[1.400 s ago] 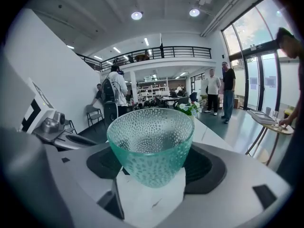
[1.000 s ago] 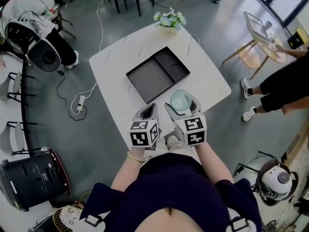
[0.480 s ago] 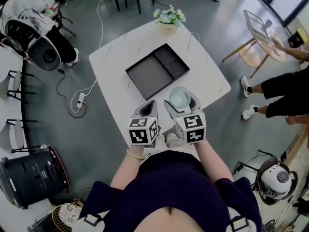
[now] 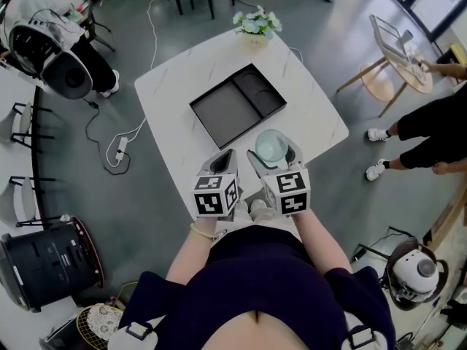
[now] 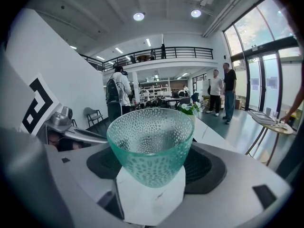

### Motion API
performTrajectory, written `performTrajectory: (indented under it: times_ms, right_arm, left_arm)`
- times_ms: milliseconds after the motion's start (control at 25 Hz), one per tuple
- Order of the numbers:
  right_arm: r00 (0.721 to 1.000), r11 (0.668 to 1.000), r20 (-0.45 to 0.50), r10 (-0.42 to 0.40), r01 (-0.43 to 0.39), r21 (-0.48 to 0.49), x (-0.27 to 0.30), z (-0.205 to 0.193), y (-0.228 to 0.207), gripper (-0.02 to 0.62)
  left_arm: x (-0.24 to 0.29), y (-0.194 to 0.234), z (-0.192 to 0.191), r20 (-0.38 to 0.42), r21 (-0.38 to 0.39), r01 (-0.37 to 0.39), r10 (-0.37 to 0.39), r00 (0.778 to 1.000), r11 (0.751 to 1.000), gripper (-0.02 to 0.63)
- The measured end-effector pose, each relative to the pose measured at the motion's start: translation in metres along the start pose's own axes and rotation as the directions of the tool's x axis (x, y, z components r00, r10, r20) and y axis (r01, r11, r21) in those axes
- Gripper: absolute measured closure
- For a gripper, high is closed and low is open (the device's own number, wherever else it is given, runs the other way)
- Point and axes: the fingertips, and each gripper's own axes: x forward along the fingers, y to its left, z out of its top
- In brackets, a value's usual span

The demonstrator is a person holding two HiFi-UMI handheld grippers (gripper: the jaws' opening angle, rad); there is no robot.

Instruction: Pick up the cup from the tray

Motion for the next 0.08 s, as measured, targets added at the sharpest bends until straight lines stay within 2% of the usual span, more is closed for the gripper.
performTrajectory:
  times_ms: [80]
  right_arm:
    - [1.0,1.0,-0.002,0.0,0.0,-0.002,0.0002,-0.0009,-0.0006,0.222]
  left_arm:
    - [0.0005,-0.0005,0.0004,0.001,0.002,0.001,-0.001,1.0,1.0,0.597]
